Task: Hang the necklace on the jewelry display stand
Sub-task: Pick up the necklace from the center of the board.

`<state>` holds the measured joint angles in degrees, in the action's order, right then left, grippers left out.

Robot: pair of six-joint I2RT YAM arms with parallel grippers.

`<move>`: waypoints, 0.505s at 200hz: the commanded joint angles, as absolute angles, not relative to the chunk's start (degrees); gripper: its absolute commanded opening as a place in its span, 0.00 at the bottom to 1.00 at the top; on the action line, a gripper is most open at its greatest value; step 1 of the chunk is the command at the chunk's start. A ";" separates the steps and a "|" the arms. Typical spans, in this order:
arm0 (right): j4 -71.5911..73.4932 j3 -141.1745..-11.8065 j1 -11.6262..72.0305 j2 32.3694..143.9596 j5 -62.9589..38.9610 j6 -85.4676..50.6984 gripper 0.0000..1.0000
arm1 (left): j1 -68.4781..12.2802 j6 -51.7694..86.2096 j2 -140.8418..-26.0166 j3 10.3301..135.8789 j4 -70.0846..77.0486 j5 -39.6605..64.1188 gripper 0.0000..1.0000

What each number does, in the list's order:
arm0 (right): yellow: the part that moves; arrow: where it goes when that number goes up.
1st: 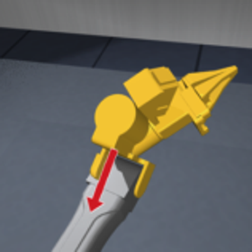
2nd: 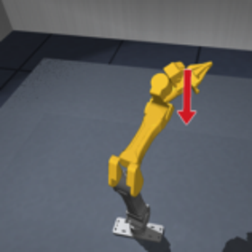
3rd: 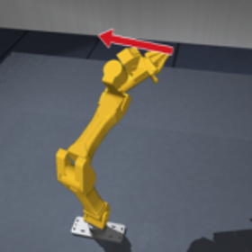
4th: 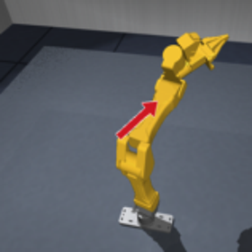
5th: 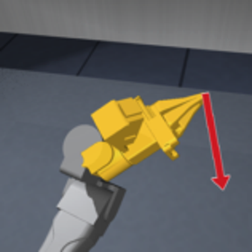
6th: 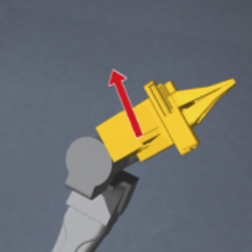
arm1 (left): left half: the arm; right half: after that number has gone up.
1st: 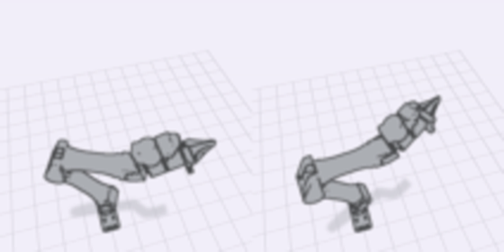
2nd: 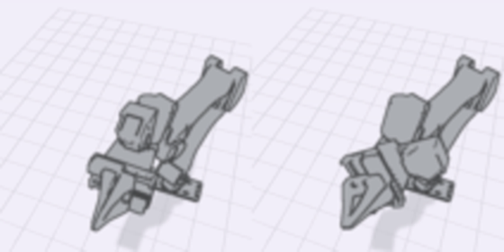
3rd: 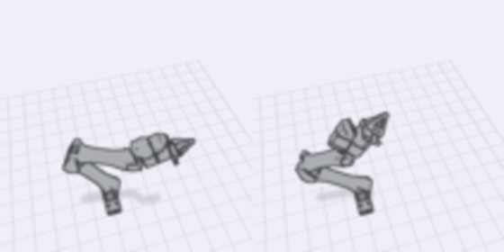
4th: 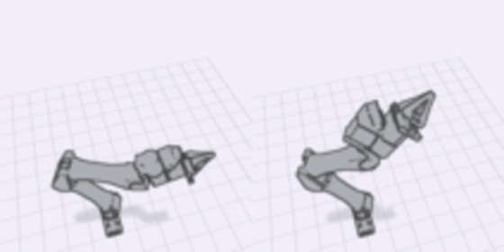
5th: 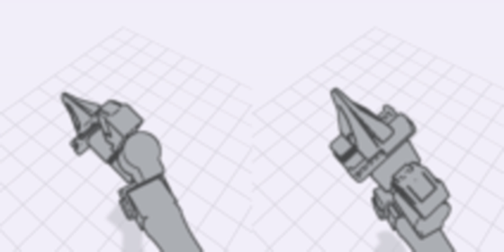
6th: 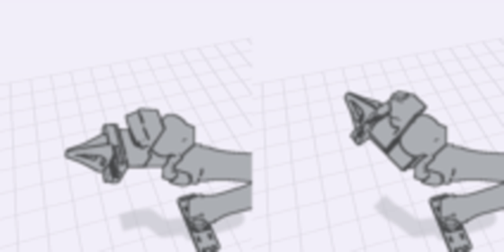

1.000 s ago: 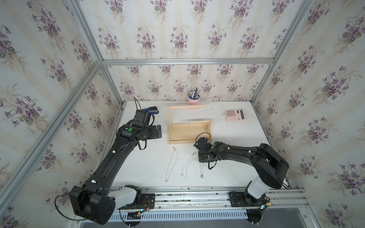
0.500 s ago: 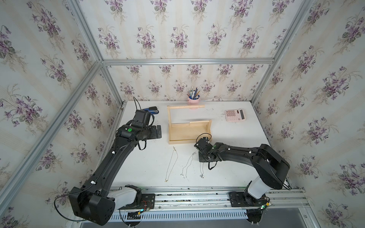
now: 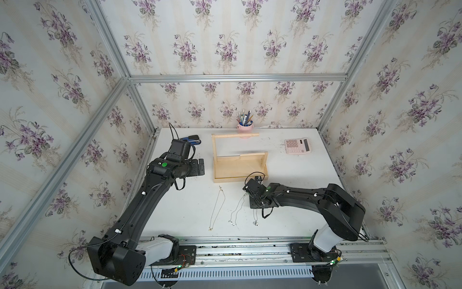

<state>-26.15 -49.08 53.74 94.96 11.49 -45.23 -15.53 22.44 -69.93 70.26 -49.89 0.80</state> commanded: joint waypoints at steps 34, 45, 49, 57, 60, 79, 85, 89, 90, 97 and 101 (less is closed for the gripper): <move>-32.12 -45.98 53.96 94.92 5.27 -47.99 0.21 | -15.56 21.75 -69.63 69.88 -49.57 0.49 0.97; -32.13 -46.12 53.99 95.01 5.02 -47.90 0.18 | -15.56 21.86 -69.61 69.87 -49.55 0.54 0.97; -32.15 -46.14 53.97 95.14 4.82 -47.90 0.16 | -15.57 21.81 -69.61 69.87 -49.51 0.57 0.97; -32.15 -46.23 53.96 95.18 4.74 -47.90 0.14 | -15.57 21.81 -69.52 69.87 -49.60 0.53 0.97; -32.11 -46.27 53.96 95.13 4.67 -47.90 0.13 | -15.56 21.80 -69.52 69.87 -49.57 0.53 0.97; -32.22 -46.38 54.05 94.89 4.64 -47.90 0.10 | -15.56 21.71 -69.35 69.87 -49.62 0.49 0.97; -32.27 -46.32 54.05 94.78 4.66 -47.82 0.10 | -15.55 21.71 -69.28 69.87 -49.70 0.44 0.97; -32.40 -46.43 54.09 94.73 4.66 -47.81 0.10 | -15.56 21.83 -69.26 69.87 -49.68 0.44 0.97; -32.46 -46.42 54.07 94.69 4.70 -47.81 0.10 | -15.56 21.81 -69.30 69.87 -49.67 0.48 0.97; -32.74 -46.62 54.18 94.57 4.77 -47.81 0.10 | -15.56 21.86 -69.26 69.87 -49.66 0.47 0.97; -32.92 -46.78 54.23 94.47 4.83 -47.77 0.10 | -15.56 21.82 -69.26 69.87 -49.66 0.50 0.97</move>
